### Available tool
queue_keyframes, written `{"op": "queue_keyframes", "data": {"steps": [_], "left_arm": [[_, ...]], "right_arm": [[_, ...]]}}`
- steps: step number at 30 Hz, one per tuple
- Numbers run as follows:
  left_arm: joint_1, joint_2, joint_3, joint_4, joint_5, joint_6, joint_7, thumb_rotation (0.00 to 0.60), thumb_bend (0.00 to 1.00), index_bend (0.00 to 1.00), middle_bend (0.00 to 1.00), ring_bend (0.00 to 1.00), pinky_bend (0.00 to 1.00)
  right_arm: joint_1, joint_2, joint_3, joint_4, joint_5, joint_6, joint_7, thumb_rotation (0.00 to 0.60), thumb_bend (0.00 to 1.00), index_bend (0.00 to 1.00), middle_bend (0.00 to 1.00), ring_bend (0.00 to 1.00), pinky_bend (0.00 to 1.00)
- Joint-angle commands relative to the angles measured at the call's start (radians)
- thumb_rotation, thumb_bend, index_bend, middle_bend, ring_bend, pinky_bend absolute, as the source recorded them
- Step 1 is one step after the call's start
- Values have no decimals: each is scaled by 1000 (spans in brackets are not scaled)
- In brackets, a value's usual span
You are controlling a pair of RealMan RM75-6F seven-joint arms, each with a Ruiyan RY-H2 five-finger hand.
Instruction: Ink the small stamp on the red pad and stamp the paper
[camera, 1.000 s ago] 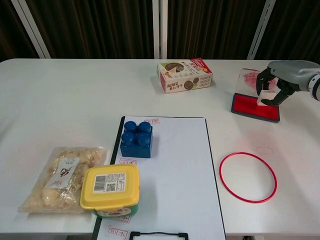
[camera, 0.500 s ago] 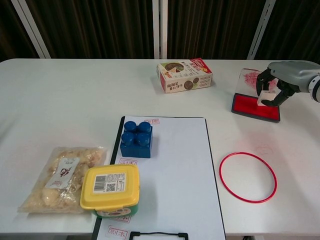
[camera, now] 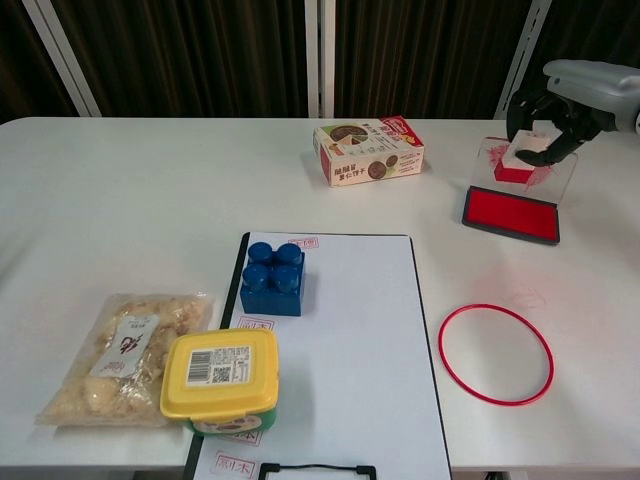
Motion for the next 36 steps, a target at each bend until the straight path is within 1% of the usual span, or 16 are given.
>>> {"op": "queue_keyframes", "data": {"steps": [1, 4, 8, 13, 18, 22, 27, 36], "left_arm": [[0, -2, 1, 1, 2, 0, -1, 600, 0, 109, 128, 117, 202], [0, -1, 2, 0, 4, 1, -1, 600, 0, 109, 128, 117, 202], [4, 1, 3, -1, 5, 7, -3, 600, 0, 109, 128, 117, 202], [9, 6, 4, -1, 6, 13, -10, 600, 0, 109, 128, 117, 202], [15, 14, 8, 0, 7, 17, -20, 600, 0, 109, 128, 117, 202], [20, 18, 10, 6, 7, 21, -31, 600, 0, 109, 128, 117, 202], [21, 21, 10, 11, 10, 22, -43, 600, 0, 109, 128, 117, 202], [22, 23, 8, 18, 11, 23, -55, 600, 0, 109, 128, 117, 201]], "right_arm": [[-1, 29, -5, -96, -15, 28, -42, 600, 495, 1000, 855, 909, 968], [11, 10, -6, -146, 0, 35, -82, 600, 495, 1000, 855, 909, 968], [43, -55, 3, -180, 56, 57, -178, 600, 495, 1000, 856, 910, 968], [96, -150, 11, -179, 150, 83, -321, 600, 495, 1000, 855, 909, 968], [139, -245, 28, -155, 233, 120, -415, 600, 494, 1000, 855, 910, 968], [167, -301, 37, -132, 290, 144, -473, 600, 494, 1000, 855, 909, 968], [196, -357, 47, -106, 325, 162, -515, 600, 494, 1000, 854, 910, 968], [232, -415, 52, -59, 373, 168, -564, 600, 494, 1000, 853, 910, 968]]}}
